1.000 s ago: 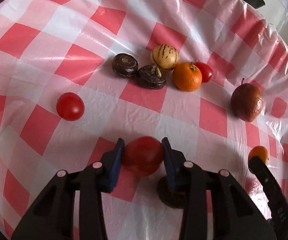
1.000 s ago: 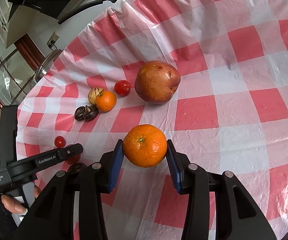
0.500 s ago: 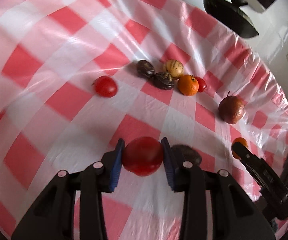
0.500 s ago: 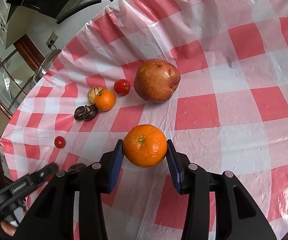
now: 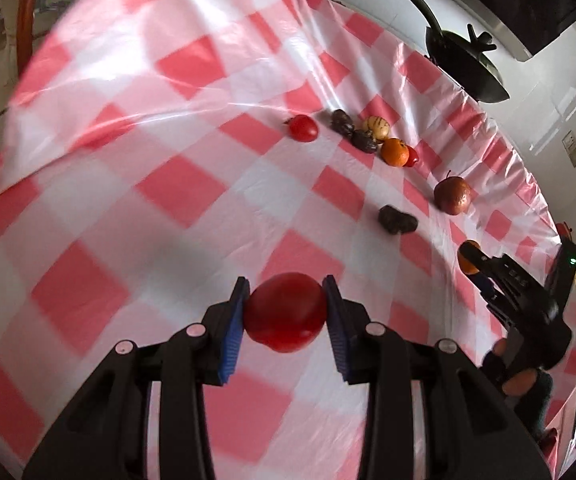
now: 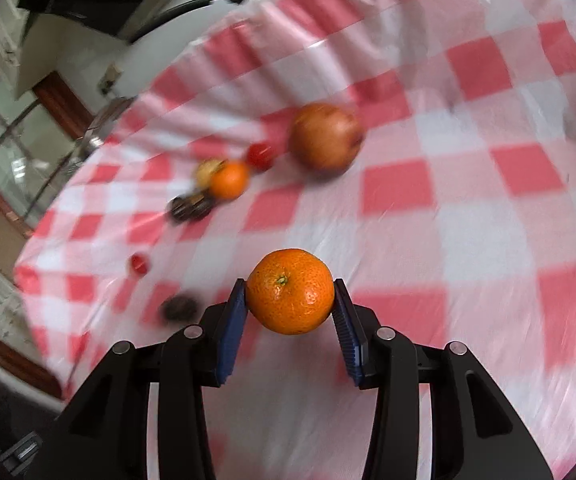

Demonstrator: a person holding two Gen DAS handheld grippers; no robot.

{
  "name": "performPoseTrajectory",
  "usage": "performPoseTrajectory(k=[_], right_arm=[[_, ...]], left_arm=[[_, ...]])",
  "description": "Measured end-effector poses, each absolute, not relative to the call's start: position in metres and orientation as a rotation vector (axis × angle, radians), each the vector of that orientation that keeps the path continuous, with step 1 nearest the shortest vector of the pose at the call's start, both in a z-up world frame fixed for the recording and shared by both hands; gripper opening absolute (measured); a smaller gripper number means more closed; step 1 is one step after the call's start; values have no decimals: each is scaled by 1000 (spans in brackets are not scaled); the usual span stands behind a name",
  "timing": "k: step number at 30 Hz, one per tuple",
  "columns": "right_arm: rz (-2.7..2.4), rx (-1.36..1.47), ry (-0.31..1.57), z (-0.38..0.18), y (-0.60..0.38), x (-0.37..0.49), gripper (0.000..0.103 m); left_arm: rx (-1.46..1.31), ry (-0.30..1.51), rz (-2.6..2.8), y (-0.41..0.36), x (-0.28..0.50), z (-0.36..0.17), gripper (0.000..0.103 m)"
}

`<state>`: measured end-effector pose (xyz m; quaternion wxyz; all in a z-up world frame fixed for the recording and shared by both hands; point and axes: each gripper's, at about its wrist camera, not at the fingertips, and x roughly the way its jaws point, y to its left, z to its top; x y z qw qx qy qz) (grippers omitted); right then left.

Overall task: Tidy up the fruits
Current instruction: 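Carry the tangerine and tomato into the white box and open both grippers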

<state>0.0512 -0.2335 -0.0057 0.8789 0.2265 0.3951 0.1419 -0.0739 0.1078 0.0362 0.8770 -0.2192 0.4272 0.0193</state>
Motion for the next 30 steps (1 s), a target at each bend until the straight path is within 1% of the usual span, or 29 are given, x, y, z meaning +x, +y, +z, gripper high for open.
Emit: performPoseTrajectory(k=[8,14,30], right_arm=[[484,410,865,-1,-165,-34,42],[604,323,851,10,-119,-84,42],[930,-13,806,25,1,-213,42]], left_arm=[[-499,898,56,142,-136,31,38],[-543,913,75,166,-173,21,38],[-575,887,105,227,-271,30,38]])
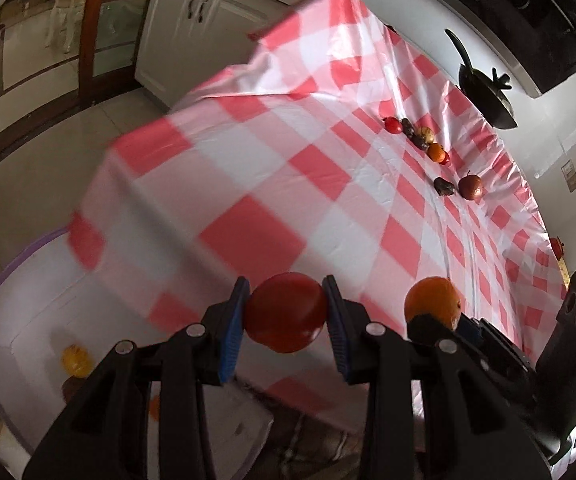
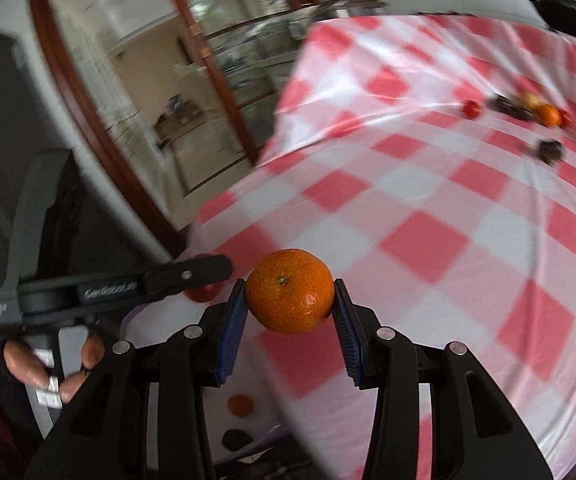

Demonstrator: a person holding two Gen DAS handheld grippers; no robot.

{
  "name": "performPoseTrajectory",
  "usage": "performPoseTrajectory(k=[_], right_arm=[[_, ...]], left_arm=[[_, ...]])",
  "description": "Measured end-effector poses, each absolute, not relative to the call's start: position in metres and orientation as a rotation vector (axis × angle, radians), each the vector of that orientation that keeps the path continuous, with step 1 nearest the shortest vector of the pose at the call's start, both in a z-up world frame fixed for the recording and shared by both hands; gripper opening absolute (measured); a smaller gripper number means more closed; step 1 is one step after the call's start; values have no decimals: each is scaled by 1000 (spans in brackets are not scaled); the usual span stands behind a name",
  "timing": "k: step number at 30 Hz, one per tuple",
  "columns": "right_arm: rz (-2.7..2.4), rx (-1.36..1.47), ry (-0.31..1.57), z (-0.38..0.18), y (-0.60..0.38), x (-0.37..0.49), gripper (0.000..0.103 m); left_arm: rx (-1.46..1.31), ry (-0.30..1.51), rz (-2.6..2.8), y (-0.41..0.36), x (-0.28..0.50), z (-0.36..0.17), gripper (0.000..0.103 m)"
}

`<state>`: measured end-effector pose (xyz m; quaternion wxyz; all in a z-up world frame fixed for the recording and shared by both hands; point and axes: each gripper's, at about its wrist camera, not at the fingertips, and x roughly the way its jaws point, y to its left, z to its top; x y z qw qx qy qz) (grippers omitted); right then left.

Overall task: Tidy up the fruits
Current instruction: 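Carry the tangerine and tomato into the white box and open both grippers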

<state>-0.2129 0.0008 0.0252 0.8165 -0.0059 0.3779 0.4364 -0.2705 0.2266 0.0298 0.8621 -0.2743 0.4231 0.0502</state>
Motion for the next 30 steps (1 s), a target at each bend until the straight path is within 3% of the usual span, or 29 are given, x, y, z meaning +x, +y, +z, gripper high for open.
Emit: performPoseTrajectory(k=[7,15,30], right_arm=[[1081,-196,800,12,48,-266,42],[1191,-508,855,-44,97,-320,42],[1117,-704,1037,-135,129,-309,43]], left_arm=[[-612,913,172,259,-327,11,38],[-690,1006,289,295,-364,-55,38],[-621,1167,429,298,-360,-150,38]])
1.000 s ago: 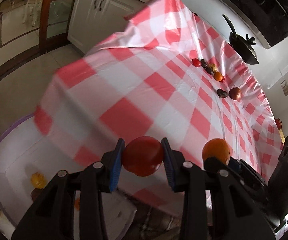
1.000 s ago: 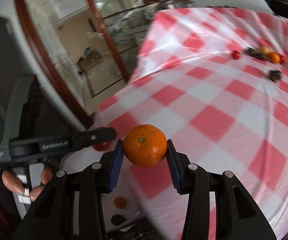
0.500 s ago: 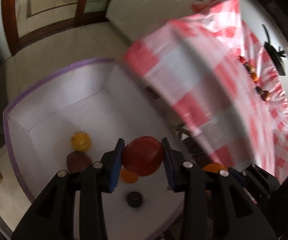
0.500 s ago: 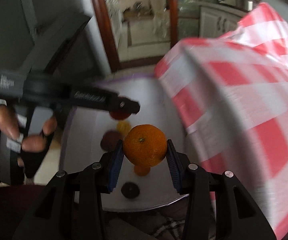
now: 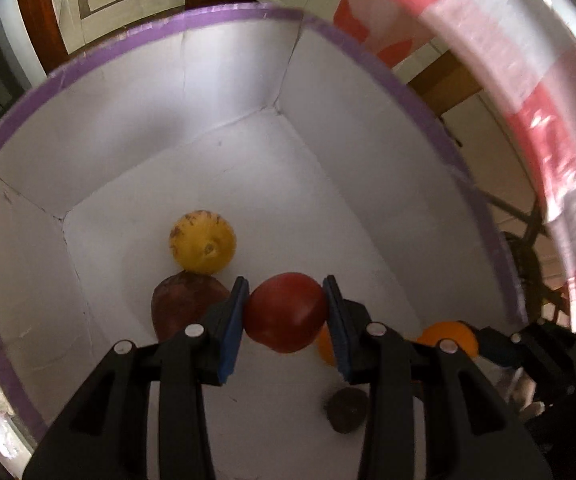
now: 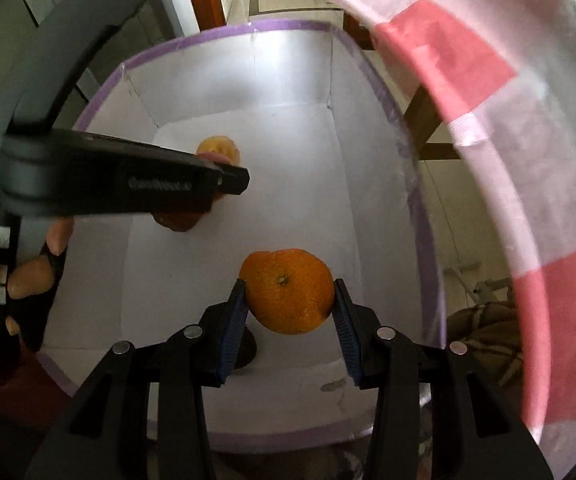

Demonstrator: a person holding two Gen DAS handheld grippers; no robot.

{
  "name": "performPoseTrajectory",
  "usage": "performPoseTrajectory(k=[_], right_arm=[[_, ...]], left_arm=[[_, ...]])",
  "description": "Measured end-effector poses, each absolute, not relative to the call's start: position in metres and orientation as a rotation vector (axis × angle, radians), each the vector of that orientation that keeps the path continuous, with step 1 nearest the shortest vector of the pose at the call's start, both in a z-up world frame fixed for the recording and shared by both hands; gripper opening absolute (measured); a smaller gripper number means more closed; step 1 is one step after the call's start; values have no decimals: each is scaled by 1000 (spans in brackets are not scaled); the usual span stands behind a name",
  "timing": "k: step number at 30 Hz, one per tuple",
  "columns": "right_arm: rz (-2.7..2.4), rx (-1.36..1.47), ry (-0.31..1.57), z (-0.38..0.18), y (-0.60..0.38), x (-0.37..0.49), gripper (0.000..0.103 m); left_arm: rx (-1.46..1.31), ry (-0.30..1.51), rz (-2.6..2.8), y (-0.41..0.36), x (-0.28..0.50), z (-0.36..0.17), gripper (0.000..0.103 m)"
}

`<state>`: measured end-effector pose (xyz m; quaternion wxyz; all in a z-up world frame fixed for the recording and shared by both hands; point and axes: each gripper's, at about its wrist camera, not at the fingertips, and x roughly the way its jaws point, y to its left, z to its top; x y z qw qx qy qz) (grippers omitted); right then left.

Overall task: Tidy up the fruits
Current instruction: 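Carry the tangerine and tomato into the white box and open both grippers, then move both grippers back over the fruits on the tablecloth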

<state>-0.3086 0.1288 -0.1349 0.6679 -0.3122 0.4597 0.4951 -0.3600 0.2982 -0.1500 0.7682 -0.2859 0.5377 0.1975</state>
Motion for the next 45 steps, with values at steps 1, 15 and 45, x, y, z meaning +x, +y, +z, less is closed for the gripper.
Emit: performPoseTrajectory(k=[1,15,45], right_arm=[[1124,-721,1025,-136,131,-311,43],[1161,-872,971,-146,150,-332,75],[1120,-214,509,72,3,-286,87]], left_arm=[[-628,1176,436,299,-360,-154,38],[-688,1063,518,303,-365,-145,87],[-222,512,507,221,-323,85,101]])
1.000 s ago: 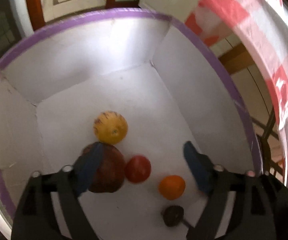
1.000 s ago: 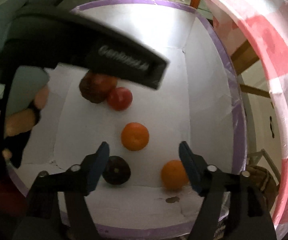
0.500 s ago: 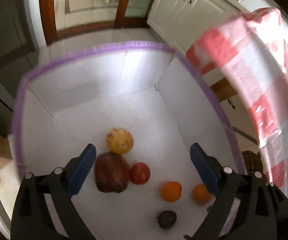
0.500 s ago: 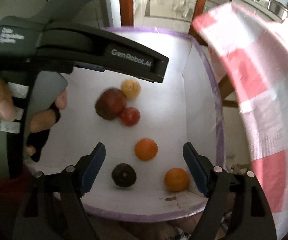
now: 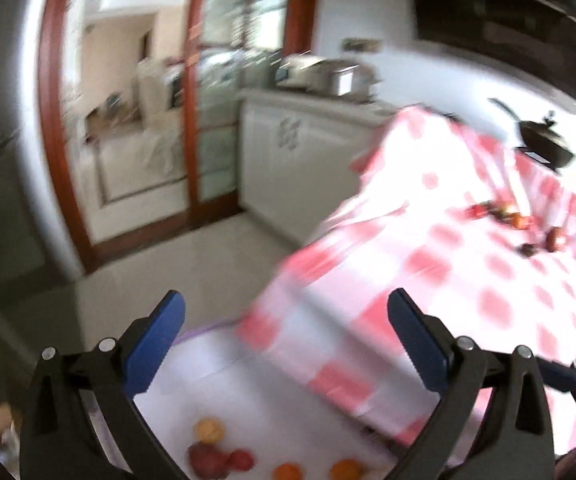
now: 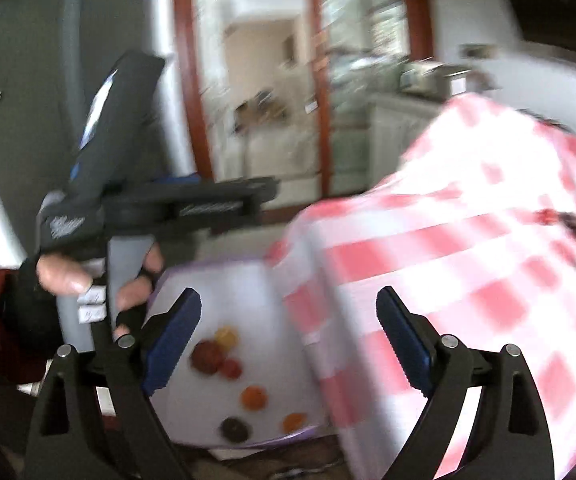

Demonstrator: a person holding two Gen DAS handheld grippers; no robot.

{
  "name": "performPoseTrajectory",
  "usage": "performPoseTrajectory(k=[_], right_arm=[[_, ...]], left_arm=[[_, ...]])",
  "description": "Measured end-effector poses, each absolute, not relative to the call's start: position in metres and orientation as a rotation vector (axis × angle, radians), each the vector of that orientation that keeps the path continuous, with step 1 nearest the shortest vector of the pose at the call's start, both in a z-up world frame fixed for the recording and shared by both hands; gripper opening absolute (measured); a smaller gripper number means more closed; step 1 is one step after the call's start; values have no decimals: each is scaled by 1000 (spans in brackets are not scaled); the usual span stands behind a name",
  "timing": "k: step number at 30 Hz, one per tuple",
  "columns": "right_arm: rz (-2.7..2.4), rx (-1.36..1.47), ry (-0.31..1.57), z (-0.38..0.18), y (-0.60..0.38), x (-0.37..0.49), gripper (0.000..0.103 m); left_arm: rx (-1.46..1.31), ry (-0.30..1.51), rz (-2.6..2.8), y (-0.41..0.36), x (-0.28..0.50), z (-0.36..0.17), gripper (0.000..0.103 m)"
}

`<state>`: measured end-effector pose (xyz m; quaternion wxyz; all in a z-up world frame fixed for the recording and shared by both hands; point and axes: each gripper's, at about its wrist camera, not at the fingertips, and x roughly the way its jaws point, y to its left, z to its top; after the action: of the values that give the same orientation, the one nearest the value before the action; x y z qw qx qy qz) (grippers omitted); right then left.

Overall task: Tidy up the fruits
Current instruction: 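Move both grippers back over the fruits on the tablecloth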

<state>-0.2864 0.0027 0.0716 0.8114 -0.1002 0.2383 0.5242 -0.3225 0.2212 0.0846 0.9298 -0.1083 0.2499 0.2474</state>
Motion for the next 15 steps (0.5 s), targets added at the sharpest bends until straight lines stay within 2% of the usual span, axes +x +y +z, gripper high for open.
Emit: performPoseTrajectory(k=[6,15], right_arm=[[804,-38,521,80,-70,-214,87],[340,181,673,44,-169,-102,87]], left_arm=[[-202,569,291,154,-228,105,101],[-194,743,75,74,-74,58,101]])
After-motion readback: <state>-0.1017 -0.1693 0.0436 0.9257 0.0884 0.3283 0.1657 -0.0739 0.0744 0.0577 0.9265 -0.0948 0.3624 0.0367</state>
